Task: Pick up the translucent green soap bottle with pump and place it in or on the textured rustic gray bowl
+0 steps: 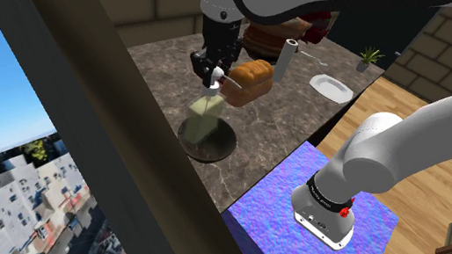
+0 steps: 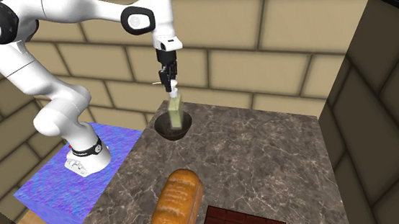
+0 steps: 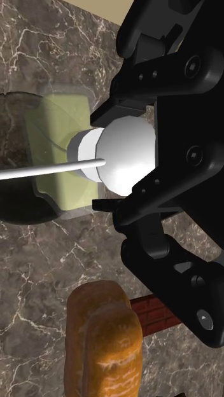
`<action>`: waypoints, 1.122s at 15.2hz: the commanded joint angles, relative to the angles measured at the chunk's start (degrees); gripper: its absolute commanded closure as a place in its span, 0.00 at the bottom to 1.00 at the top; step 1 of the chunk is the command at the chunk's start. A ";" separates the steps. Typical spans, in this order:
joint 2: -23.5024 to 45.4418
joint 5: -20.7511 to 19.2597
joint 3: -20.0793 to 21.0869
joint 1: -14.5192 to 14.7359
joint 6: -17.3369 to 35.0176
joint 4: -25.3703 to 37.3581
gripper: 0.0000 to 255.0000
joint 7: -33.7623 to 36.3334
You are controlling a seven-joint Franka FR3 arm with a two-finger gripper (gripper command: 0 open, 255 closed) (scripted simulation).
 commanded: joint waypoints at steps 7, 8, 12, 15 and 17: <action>0.01 0.00 0.01 0.00 0.06 -0.02 0.00 0.01; 0.01 0.00 0.01 0.00 0.06 -0.02 0.00 0.01; -0.10 -0.02 -0.06 -0.01 -3.81 3.75 0.00 0.00; 0.09 -0.09 -0.07 -0.05 -7.23 7.36 0.00 0.06; 0.09 -0.09 -0.07 -0.05 -7.23 7.35 0.00 0.06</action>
